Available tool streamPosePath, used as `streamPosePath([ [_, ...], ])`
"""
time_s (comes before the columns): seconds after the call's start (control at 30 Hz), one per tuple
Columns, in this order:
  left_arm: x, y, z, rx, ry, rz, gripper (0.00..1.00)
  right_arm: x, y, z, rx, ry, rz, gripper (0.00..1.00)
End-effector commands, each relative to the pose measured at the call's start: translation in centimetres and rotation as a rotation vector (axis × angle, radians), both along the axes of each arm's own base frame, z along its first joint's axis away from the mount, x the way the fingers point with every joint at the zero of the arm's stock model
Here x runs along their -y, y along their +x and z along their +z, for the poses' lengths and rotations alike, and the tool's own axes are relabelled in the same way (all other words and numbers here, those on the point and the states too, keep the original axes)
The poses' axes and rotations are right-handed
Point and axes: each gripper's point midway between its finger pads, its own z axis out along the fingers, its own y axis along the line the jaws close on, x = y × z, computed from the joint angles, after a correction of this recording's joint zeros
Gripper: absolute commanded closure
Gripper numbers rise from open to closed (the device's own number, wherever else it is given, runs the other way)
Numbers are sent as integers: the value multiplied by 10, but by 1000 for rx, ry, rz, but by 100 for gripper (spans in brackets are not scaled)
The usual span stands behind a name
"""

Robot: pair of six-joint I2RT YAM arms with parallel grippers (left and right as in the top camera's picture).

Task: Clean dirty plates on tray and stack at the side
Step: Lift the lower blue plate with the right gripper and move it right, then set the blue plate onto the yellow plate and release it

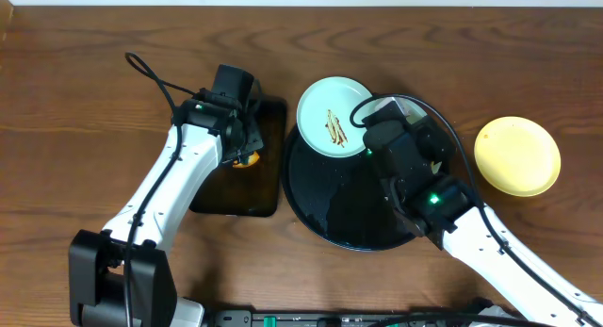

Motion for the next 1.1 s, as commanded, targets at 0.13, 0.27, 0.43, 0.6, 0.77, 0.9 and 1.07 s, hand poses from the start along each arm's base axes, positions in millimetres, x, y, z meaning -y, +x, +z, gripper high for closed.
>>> streamPosePath([
  [0.13,-2,1,3,10,5,7,92,26,6,7,91,198,-161,99],
  [0.27,-2,1,3,9,5,7,92,60,16,0,104,313,-272,99],
  [0.43,-2,1,3,9,5,7,92,119,22,-4,130,398,-426,99],
  [0.6,-2,1,3,9,5,7,92,188,13,-8,194,481,-635,99],
  [0.77,-2,1,3,9,5,7,92,247,-11,-23,237,595,-854,99],
  [0.9,-2,1,3,9,5,7,92,272,-17,-52,179,707,-927,99],
  [1.07,-2,0,3,7,6,7,92,295,-25,-79,150,717,-1024,99],
])
